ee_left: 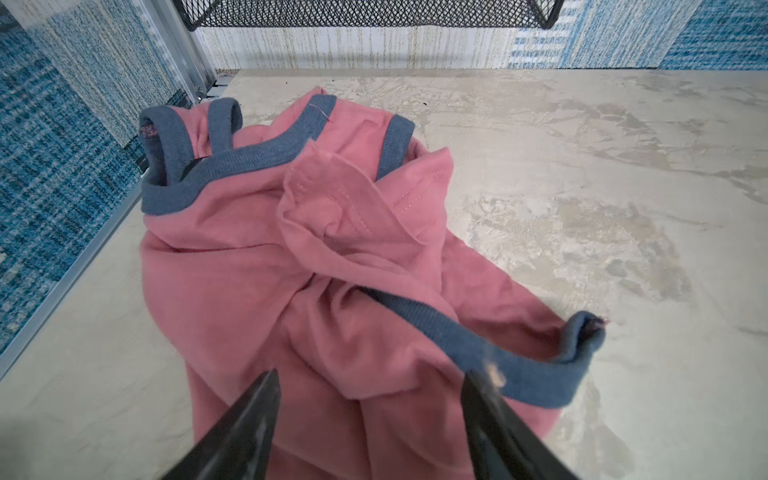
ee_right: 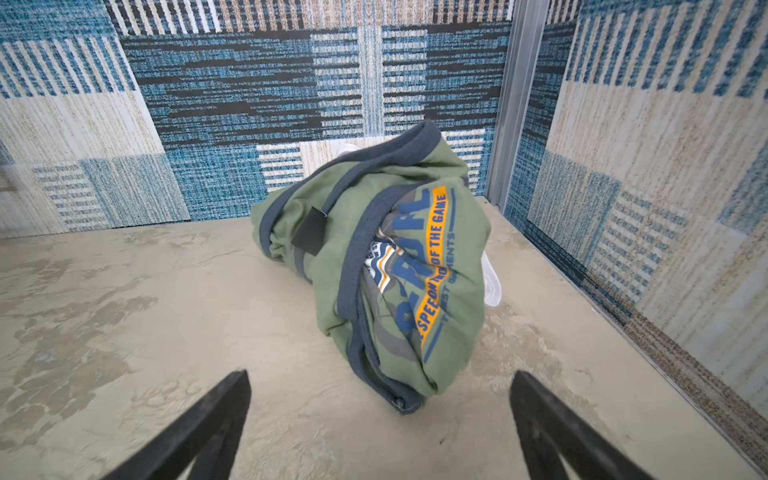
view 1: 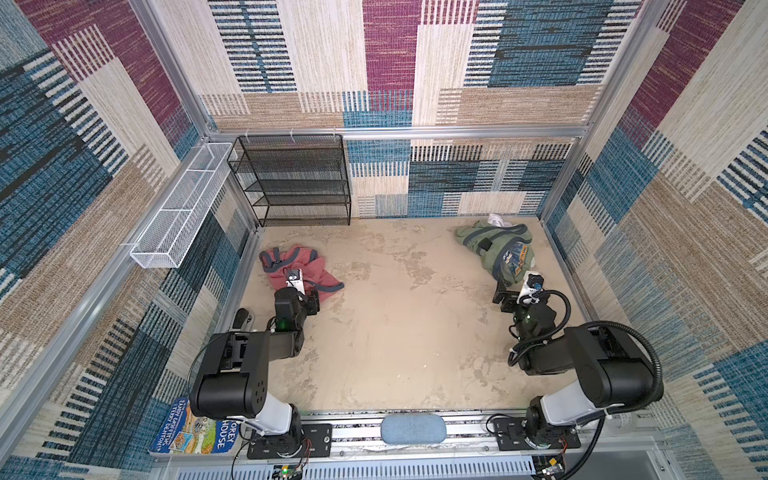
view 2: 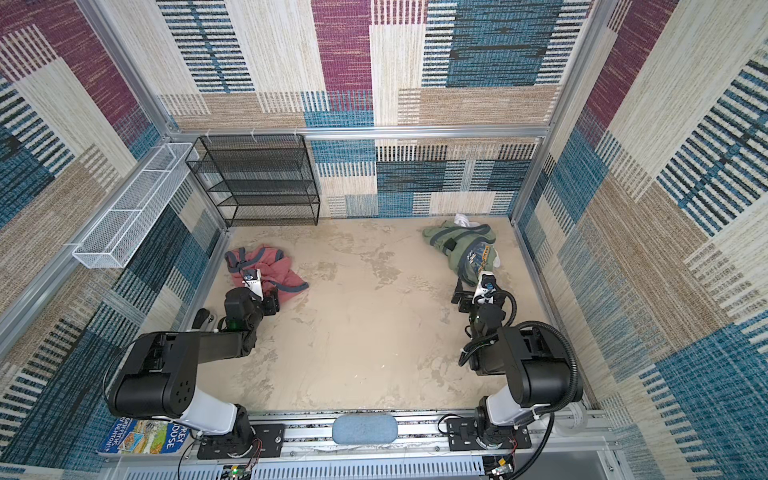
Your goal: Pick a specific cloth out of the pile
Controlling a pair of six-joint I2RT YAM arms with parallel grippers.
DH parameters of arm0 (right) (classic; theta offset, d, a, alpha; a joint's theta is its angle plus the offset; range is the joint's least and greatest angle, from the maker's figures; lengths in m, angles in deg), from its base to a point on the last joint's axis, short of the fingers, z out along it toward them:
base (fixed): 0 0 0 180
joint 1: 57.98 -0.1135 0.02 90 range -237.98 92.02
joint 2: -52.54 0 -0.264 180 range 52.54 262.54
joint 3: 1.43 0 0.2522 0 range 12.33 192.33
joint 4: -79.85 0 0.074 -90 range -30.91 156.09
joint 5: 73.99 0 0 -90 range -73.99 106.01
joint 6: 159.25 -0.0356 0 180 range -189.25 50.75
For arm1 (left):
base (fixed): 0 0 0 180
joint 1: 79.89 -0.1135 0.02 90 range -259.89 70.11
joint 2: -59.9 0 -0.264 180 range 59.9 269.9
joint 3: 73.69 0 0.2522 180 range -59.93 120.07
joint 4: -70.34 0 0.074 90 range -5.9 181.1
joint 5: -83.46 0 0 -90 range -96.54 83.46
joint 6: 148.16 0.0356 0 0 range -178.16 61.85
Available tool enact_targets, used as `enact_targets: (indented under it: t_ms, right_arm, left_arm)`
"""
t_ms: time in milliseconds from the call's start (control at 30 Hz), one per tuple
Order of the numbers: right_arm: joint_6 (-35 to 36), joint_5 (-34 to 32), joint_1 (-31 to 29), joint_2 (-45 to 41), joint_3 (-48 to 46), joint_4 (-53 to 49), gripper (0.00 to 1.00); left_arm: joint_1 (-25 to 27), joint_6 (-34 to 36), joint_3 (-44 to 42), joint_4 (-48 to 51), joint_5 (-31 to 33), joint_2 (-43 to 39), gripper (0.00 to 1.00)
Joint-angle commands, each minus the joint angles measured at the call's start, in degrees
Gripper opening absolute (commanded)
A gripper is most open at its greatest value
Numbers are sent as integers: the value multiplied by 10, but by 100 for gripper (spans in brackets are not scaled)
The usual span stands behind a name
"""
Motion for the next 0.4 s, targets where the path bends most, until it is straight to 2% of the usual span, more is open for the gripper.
enact_targets:
  t_ms: [0,367]
  right_arm:
    - [3,6,0,-5,5,12,100]
    - [5,7,-1,-2,3,16,100]
  left_arm:
    - [-1,1,3,-24,-6,1,72]
    - [-2,1,4,-23,-7,1,72]
